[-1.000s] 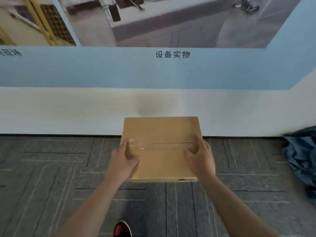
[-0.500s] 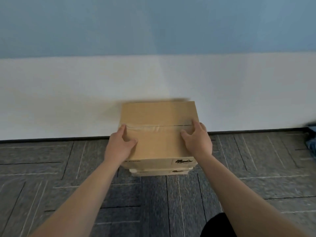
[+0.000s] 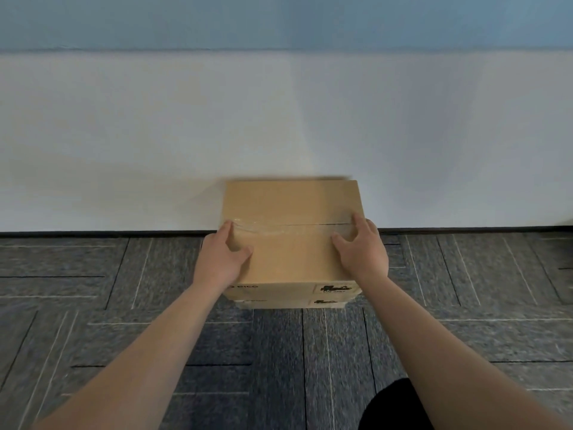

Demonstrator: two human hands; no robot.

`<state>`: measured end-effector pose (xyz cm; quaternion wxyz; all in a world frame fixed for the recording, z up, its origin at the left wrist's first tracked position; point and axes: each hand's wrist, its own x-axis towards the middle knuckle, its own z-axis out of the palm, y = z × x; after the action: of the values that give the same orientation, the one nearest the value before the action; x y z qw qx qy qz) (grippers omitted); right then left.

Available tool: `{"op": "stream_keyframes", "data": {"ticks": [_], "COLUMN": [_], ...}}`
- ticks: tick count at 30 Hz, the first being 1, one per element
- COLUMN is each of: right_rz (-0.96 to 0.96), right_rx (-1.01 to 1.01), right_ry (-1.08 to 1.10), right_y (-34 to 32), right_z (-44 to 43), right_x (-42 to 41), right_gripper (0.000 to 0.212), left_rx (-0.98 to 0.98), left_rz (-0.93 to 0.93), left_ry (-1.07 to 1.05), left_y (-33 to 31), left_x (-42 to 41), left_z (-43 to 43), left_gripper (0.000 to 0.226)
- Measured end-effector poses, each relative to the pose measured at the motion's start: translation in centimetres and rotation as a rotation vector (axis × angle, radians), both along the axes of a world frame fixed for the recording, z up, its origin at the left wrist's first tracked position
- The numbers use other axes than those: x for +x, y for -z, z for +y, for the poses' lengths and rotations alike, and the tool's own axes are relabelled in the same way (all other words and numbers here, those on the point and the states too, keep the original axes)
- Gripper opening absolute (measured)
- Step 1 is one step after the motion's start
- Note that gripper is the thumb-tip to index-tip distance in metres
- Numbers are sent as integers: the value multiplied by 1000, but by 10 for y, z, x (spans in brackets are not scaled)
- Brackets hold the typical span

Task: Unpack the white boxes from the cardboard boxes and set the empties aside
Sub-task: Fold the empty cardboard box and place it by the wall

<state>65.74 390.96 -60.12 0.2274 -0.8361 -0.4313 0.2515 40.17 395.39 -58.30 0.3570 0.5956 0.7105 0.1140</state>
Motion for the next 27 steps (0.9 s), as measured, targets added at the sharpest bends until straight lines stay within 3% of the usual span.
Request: {"op": "stream_keyframes", "data": {"ticks": [17, 23, 27], "right_rz": [17, -154, -137], "right_rx": [-4, -205, -58], "right_ry": [-9, -55, -100], "right_y": [12, -26, -93], "right_z": [1, 10, 0], "right_x": [-5, -7, -24], "right_gripper": [67, 60, 51], "left_rx": [-60, 31, 60], "left_rz": [89, 301, 92], "left_ry": [46, 153, 208], "left_y": [8, -19, -86], "left_x": [6, 12, 25], "left_z": [7, 9, -3], "left_gripper": [77, 66, 50]}}
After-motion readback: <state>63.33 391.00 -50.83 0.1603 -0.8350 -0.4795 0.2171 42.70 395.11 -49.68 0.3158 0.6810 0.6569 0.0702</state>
